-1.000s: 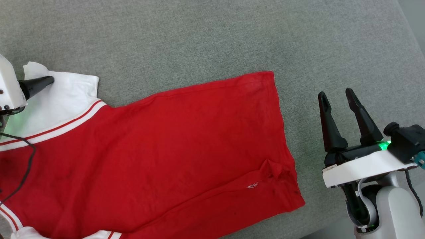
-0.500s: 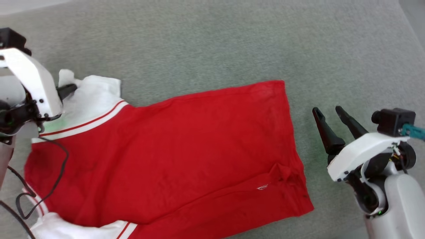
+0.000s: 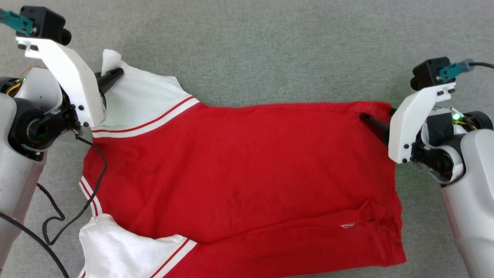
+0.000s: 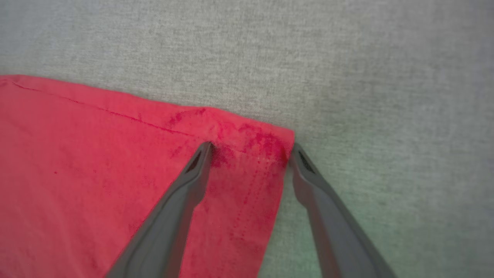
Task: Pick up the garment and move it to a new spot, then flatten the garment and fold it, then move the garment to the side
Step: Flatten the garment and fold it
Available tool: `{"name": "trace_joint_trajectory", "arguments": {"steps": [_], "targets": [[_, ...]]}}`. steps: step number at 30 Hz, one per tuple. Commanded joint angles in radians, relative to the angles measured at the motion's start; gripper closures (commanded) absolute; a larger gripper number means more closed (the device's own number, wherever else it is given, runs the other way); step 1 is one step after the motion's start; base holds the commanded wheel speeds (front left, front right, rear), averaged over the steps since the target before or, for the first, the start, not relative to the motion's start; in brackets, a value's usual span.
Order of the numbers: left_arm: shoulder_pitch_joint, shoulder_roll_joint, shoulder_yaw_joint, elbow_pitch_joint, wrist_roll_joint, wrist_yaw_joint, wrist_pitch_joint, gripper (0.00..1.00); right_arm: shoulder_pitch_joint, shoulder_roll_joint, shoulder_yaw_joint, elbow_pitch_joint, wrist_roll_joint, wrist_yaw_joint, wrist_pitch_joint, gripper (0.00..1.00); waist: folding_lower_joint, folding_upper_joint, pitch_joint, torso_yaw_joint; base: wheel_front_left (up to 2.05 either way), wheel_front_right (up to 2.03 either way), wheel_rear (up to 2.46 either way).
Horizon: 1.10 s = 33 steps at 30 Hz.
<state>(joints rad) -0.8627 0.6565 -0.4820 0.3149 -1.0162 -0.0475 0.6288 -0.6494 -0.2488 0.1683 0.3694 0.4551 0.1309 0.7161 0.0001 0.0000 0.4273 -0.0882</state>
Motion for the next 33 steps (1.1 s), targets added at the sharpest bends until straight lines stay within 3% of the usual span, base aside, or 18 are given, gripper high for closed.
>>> {"name": "trace_joint_trajectory", "arguments": {"steps": [1, 6, 7, 8, 19, 33], "targets": [[-0.01, -0.003, -0.001, -0.005, 0.003, -0.003, -0.008, 1.0, -0.013, 0.004, 0.002, 0.024, -0.007, 0.0, 0.029, 0.0, -0.0001, 0.0, 0.019, 0.015, 0.0, 0.0, 0.0], [-0.009, -0.002, 0.002, -0.007, -0.001, -0.009, -0.017, 1.0, -0.017, 0.048, 0.017, 0.109, -0.007, 0.0, 0.163, 0.0, -0.0001, 0.0, 0.036, 0.026, 0.0, 0.0, 0.0], [-0.007, -0.001, 0.003, -0.005, -0.002, -0.011, -0.02, 1.0, -0.019, 0.054, 0.02, 0.112, -0.009, 0.0, 0.174, 0.58, -0.0001, 0.0, 0.036, 0.026, 0.0, 0.0, 0.0], [-0.004, 0.0, 0.003, -0.005, -0.002, -0.013, -0.022, 1.0, -0.024, 0.054, 0.022, 0.109, -0.014, 0.0, 0.175, 1.0, -0.0001, 0.0, 0.035, 0.027, 0.0, 0.0, 0.0], [0.08, 0.017, 0.05, -0.015, -0.018, -0.011, -0.128, 1.0, -0.046, 0.01, -0.038, -0.018, -0.056, -0.001, 0.05, 1.0, -0.0001, 0.0, -0.044, 0.039, 0.0, 0.0, 0.0], [0.522, -0.012, 0.099, -0.093, -0.097, 0.031, -0.337, 1.0, 0.299, 0.027, -0.13, -0.138, -0.074, -0.001, -0.071, 1.0, -0.0001, 0.0, -0.251, 0.092, 0.0, 0.0, 0.0]]}}
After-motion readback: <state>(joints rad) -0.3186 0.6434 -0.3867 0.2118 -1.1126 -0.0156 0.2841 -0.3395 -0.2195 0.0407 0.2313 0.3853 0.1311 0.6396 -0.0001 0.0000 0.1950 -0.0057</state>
